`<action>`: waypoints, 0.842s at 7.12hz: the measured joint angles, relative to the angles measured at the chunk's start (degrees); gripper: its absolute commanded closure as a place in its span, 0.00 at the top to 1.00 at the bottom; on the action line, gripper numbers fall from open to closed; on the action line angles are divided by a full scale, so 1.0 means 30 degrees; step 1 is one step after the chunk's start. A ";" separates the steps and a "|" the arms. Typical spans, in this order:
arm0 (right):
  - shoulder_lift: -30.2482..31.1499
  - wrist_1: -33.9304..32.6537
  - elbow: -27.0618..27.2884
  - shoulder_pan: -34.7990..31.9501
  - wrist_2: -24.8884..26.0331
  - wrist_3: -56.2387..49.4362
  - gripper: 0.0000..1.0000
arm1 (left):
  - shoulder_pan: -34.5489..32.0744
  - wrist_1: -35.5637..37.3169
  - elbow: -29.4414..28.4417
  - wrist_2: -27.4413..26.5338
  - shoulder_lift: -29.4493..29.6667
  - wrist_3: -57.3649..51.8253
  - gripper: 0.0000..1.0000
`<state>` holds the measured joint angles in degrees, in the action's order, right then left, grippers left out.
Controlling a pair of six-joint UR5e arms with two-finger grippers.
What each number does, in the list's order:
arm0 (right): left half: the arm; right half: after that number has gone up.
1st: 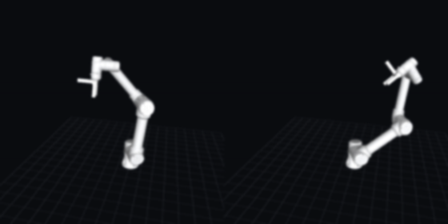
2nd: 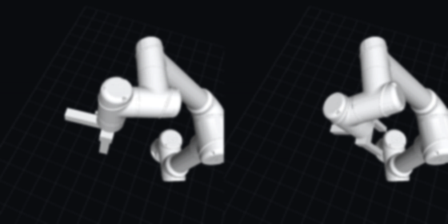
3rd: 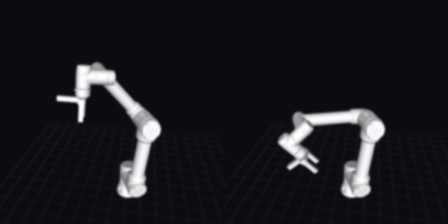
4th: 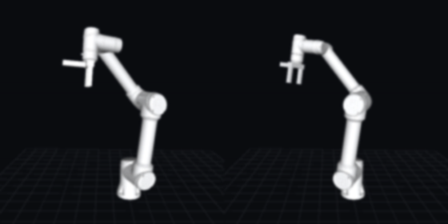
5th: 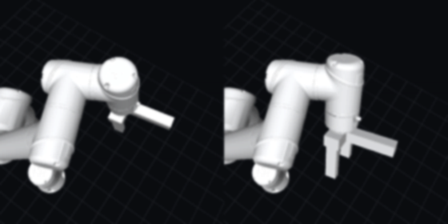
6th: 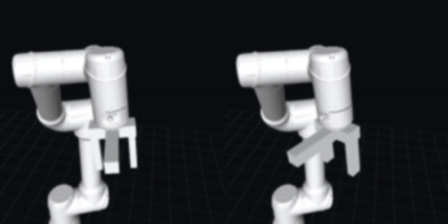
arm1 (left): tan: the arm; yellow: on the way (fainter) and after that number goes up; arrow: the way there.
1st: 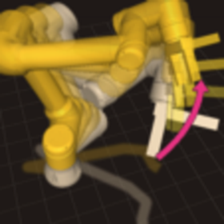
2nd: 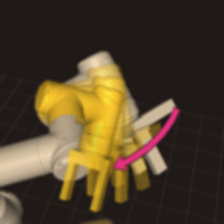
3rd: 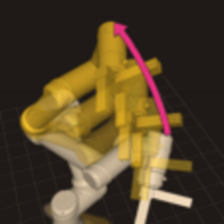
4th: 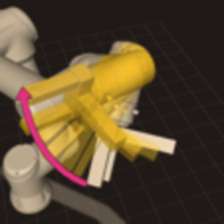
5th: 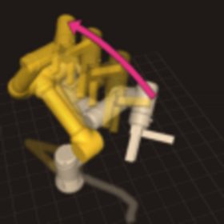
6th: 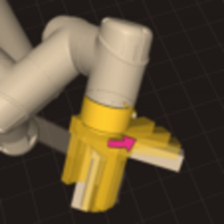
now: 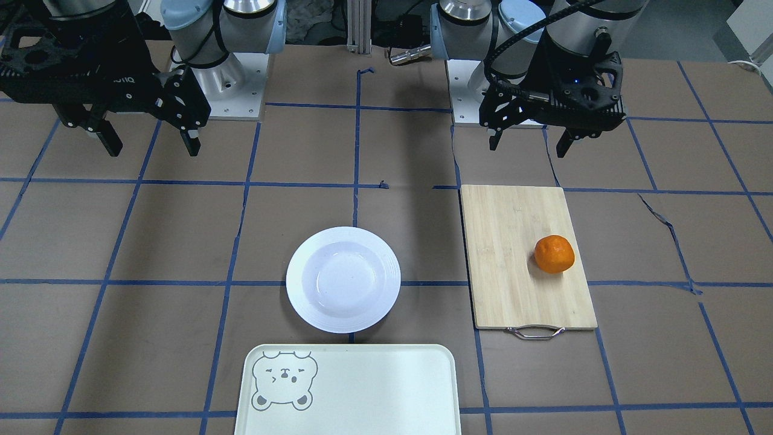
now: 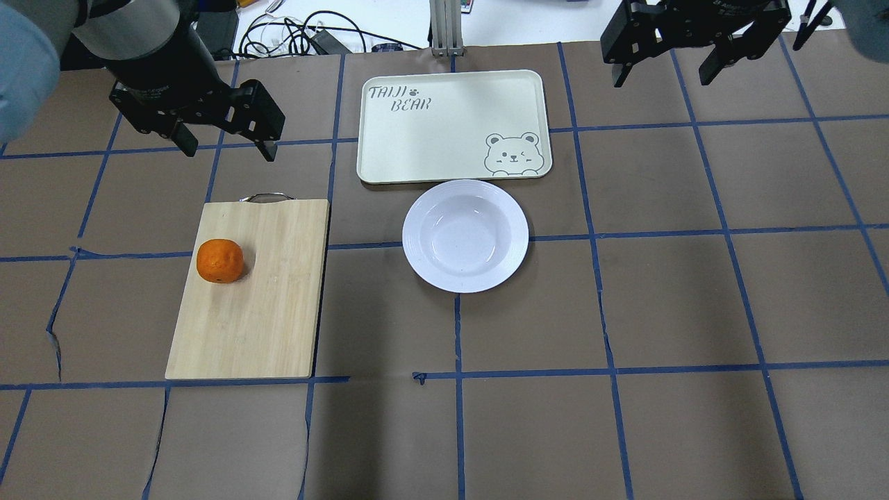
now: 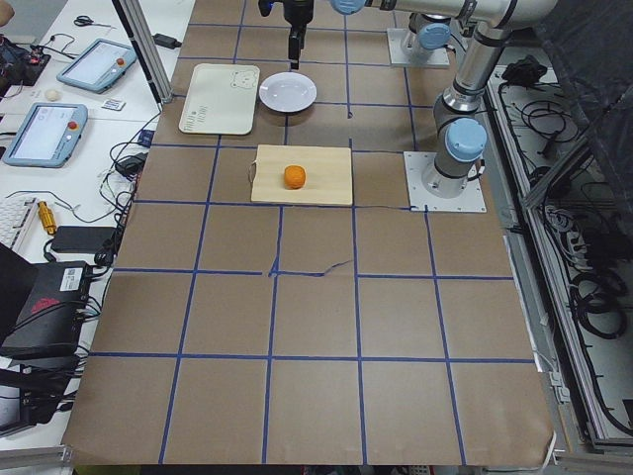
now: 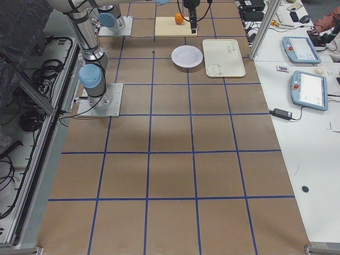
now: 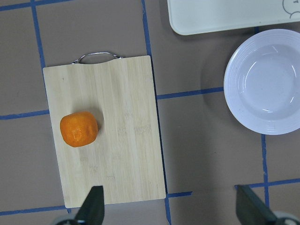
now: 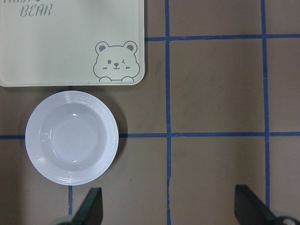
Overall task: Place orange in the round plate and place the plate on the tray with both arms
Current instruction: 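Lower the left gripper toward the orange on the bamboo cutting board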
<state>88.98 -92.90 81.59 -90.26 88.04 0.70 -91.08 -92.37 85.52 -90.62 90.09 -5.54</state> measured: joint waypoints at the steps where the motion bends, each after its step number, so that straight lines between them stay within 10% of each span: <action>1: -0.0004 0.0006 0.0014 0.0000 0.0001 0.0000 1.00 | 0.0007 -0.0001 0.0000 0.0002 0.0000 0.0000 1.00; 6: -0.0227 0.0000 0.0129 0.0158 0.0000 0.0000 1.00 | 0.0029 0.0002 0.0000 0.0045 -0.0026 -0.0026 1.00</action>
<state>88.30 -92.90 81.98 -89.79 88.04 0.70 -91.00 -92.37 85.52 -90.49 90.01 -5.61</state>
